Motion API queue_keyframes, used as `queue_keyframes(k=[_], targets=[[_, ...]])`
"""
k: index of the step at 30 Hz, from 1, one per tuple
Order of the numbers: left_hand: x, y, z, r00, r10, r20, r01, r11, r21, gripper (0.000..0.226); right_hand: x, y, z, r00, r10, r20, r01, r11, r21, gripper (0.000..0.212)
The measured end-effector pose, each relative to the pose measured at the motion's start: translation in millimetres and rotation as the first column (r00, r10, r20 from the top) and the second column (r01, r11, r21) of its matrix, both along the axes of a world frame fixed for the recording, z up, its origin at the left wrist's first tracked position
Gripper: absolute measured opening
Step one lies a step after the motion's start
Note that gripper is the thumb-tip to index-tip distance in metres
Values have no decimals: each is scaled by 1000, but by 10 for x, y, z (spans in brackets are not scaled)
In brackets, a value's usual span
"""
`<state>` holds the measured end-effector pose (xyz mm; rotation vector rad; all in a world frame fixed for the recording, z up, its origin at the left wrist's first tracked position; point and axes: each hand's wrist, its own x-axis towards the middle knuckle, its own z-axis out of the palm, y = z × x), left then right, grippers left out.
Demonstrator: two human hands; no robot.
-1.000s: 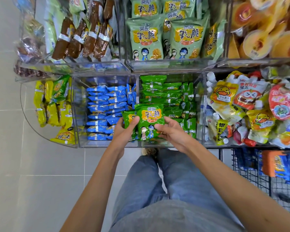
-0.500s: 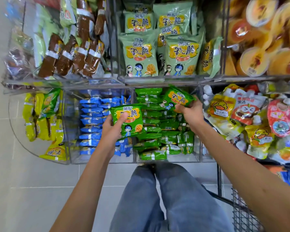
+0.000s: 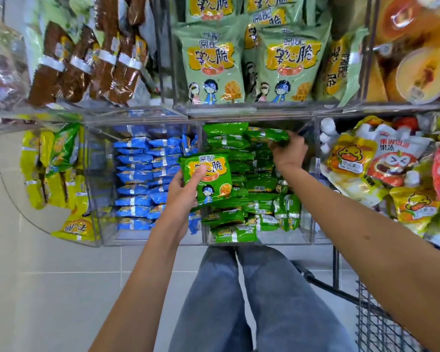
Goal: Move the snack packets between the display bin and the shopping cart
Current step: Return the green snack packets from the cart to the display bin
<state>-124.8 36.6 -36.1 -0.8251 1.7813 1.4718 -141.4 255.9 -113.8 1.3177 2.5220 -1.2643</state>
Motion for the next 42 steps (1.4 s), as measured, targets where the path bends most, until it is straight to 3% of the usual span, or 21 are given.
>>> queue_keyframes(k=[3,6,9,11,13,16,18,21,23,26,30,33,35,38,42], targets=[[37,18,53,1000,-6,10,5,1000,29,113,-24,8,-44,993,61,102,-63,998,19,29],[76,39,49,1000,6,23,-7,1000,24,97,2,9,-59,992,35,120,-40,998,43,35],[106,52,37,999,26,38,-28,998,54,55,76,-22,-18,984,-90,153,93,996,-10,43],[128,67,36,998,38,56,-42,997,65,51,157,-90,72,970,-156,186,174,981,-85,46],[149,89,44,998,36,48,-37,999,38,53,269,-192,230,967,-189,168,225,947,-229,35],[187,128,48,1000,-5,15,4,1000,14,42,518,-386,563,996,-15,84,61,820,-569,20],[204,169,89,999,-51,-10,51,999,6,46,659,-479,745,986,167,11,-116,730,-674,17],[220,226,168,998,-56,21,55,997,48,80,773,-510,863,959,277,-54,-241,702,-670,35],[209,229,196,1000,-15,18,13,993,117,65,788,-470,901,955,293,-42,-245,701,-669,50],[213,209,148,999,-54,-6,54,998,37,56,793,-333,913,966,250,-65,-226,696,-682,38],[220,137,60,999,-45,5,45,993,-105,72,713,-55,810,996,-24,-88,-31,821,-571,37],[216,105,25,1000,-16,23,19,993,-115,78,606,57,624,999,19,-50,-24,994,-108,41],[199,119,6,1000,-9,30,13,992,-129,79,537,51,499,995,103,-12,-100,986,136,39],[180,150,4,999,-16,39,21,991,-136,78,427,-27,289,980,190,56,-197,966,170,34],[172,179,-1,1000,-23,3,23,995,-98,73,283,-60,80,958,184,219,-213,970,115,23]])
